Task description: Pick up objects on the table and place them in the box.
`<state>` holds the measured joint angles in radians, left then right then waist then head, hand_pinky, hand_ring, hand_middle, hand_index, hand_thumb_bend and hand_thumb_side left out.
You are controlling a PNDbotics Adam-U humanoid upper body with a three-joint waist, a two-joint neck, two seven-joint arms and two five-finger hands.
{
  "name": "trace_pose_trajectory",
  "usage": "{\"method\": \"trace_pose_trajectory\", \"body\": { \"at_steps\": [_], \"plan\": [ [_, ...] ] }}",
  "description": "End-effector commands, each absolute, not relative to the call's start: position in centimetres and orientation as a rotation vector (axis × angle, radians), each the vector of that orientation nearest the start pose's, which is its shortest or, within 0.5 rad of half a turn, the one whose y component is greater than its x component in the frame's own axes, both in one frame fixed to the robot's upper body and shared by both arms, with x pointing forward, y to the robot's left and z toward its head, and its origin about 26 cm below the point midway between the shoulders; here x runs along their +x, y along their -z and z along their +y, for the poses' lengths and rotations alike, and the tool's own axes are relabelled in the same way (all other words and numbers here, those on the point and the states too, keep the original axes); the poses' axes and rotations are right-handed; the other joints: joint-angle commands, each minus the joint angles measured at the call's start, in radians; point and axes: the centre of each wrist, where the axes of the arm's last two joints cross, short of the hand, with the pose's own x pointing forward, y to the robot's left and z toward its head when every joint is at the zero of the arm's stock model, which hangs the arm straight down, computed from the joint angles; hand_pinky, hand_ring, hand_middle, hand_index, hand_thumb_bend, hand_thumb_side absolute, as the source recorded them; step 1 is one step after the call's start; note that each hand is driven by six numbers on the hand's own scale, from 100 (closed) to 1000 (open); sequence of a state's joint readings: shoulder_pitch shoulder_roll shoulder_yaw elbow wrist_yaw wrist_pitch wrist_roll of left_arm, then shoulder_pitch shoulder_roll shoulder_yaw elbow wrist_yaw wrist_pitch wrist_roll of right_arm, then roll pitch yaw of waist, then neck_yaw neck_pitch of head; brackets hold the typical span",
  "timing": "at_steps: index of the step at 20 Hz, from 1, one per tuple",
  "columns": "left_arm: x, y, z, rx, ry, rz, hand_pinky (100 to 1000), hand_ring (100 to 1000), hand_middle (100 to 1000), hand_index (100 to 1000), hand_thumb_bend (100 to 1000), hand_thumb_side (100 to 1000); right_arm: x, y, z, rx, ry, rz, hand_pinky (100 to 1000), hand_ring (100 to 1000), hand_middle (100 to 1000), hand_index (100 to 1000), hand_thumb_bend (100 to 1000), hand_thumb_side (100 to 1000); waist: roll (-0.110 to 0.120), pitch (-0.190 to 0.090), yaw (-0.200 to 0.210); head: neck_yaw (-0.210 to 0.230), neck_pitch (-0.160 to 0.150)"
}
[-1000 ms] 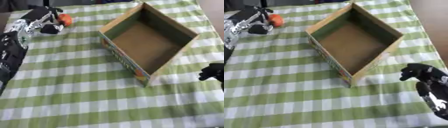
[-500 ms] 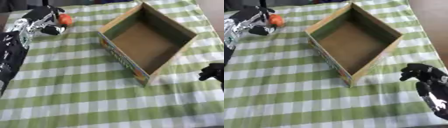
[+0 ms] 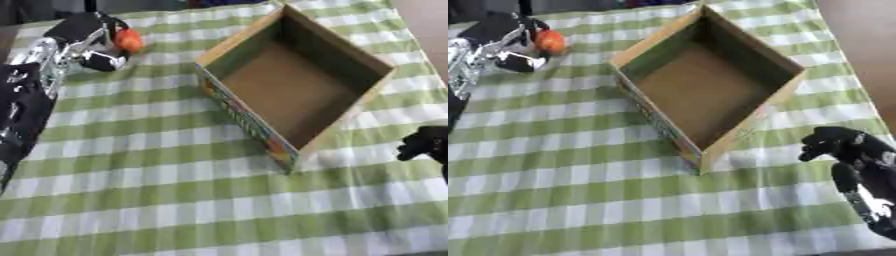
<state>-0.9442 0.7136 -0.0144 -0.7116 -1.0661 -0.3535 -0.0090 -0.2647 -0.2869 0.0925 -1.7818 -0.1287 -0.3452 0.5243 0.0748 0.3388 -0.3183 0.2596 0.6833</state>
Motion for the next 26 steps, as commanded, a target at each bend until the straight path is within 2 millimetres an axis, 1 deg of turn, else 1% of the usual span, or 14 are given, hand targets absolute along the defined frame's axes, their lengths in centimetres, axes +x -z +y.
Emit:
{"method": "trace_pose_trajectory", "body": {
  "at_steps": [1, 3, 5, 6, 8, 11, 16, 19, 23, 26],
  "plan": [
    [45.0, -23.7, 44.5, 1.412, 1.294, -1.392, 547, 467, 489, 764, 100, 273, 32.3, -13.8, -24.8, 0.341, -0.931, -2.233, 785, 660, 726, 868, 100, 567, -0.003, -0.021, 0.003, -0.002, -0.007],
    [44.9, -23.7, 44.5, 1.418, 1.281, -1.409, 532, 454, 474, 725, 100, 263, 32.3, -13.8, -24.8, 0.341, -0.931, -2.233, 785, 660, 726, 868, 100, 567, -0.004, -0.022, 0.003, -0.003, -0.007],
    [44.9, -23.7, 44.5, 1.426, 1.259, -1.434, 514, 437, 458, 667, 100, 256, 32.3, -13.7, -24.8, 0.34, -0.93, -2.232, 785, 660, 726, 868, 100, 567, -0.004, -0.023, 0.004, -0.003, -0.008],
    [44.9, -23.8, 44.5, 1.43, 1.247, -1.449, 497, 414, 436, 637, 100, 253, 32.3, -13.7, -24.8, 0.339, -0.931, -2.232, 785, 660, 725, 868, 100, 566, -0.005, -0.023, 0.004, -0.003, -0.008],
    [44.9, -23.8, 44.5, 1.444, 1.221, -1.482, 482, 396, 415, 609, 100, 250, 32.3, -13.7, -24.9, 0.337, -0.93, -2.231, 784, 660, 725, 868, 100, 568, -0.005, -0.024, 0.004, -0.003, -0.008],
    [44.8, -24.0, 44.5, 1.467, 1.176, -1.54, 446, 361, 363, 541, 100, 245, 32.3, -13.7, -24.8, 0.338, -0.929, -2.232, 784, 659, 724, 868, 100, 566, -0.006, -0.026, 0.005, -0.004, -0.008],
    [44.6, -24.7, 44.5, 1.488, 1.127, -1.646, 432, 347, 345, 520, 100, 244, 32.3, -13.7, -24.9, 0.336, -0.928, -2.233, 784, 659, 724, 868, 100, 564, -0.009, -0.03, 0.01, -0.007, -0.009],
    [44.2, -25.9, 44.2, 1.483, 1.13, -1.715, 431, 346, 341, 515, 100, 246, 32.3, -13.7, -24.9, 0.332, -0.927, -2.232, 784, 659, 724, 868, 100, 561, -0.01, -0.034, 0.016, -0.01, -0.011],
    [43.6, -27.8, 43.4, 1.457, 1.198, -1.791, 434, 344, 339, 512, 100, 246, 32.3, -13.7, -25.0, 0.327, -0.926, -2.232, 784, 659, 724, 868, 100, 559, -0.012, -0.04, 0.022, -0.016, -0.015],
    [43.2, -29.4, 42.1, 1.423, 1.293, -1.855, 435, 343, 339, 510, 100, 233, 32.3, -13.7, -25.1, 0.325, -0.926, -2.23, 784, 659, 725, 868, 100, 558, -0.013, -0.044, 0.025, -0.018, -0.015]
  ]
}}
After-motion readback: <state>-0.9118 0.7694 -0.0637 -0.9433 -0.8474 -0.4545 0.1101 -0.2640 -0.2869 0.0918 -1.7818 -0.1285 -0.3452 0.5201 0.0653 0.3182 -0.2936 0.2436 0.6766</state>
